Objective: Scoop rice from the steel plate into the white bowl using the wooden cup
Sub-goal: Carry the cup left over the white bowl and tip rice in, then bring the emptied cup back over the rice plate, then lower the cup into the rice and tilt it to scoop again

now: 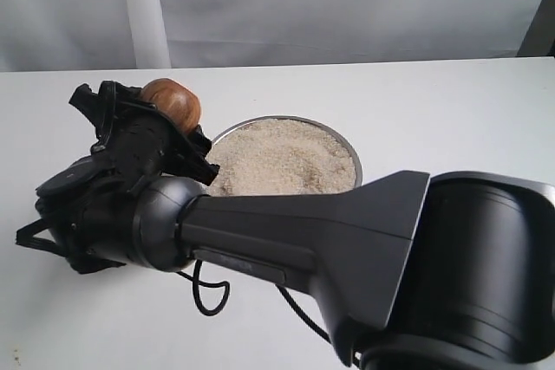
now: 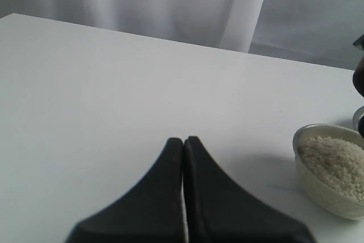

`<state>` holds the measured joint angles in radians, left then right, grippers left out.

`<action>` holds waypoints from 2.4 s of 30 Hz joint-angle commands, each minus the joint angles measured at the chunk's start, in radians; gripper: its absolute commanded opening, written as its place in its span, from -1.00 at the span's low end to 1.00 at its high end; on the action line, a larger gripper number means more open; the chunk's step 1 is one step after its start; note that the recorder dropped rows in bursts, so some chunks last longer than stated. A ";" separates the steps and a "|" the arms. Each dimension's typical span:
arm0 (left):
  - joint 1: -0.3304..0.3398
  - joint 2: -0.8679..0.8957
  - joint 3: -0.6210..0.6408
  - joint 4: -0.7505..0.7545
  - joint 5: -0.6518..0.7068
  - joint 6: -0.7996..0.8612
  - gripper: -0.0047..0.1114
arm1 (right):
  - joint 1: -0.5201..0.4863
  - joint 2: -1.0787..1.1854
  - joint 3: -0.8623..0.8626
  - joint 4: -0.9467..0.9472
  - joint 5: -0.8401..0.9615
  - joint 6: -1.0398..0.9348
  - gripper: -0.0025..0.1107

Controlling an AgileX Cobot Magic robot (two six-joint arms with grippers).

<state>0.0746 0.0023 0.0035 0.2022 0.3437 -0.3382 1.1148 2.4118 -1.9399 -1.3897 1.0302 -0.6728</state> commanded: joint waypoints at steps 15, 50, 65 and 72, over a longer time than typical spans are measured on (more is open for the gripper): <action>-0.005 -0.002 -0.004 -0.006 -0.006 -0.001 -0.92 | 0.029 -0.008 -0.011 -0.083 0.029 -0.007 -0.96; -0.005 -0.002 -0.004 -0.006 -0.006 -0.001 -0.92 | -0.351 -0.260 -0.011 0.523 0.191 0.111 -0.96; -0.005 -0.002 -0.004 -0.006 -0.006 -0.001 -0.92 | -0.396 -0.033 -0.011 0.357 0.072 0.066 -0.96; -0.005 -0.002 -0.004 -0.006 -0.006 -0.001 -0.92 | -0.404 0.002 -0.011 0.355 0.051 0.043 -0.96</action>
<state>0.0746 0.0023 0.0035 0.2022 0.3437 -0.3382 0.7174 2.4074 -1.9458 -1.0071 1.0883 -0.6144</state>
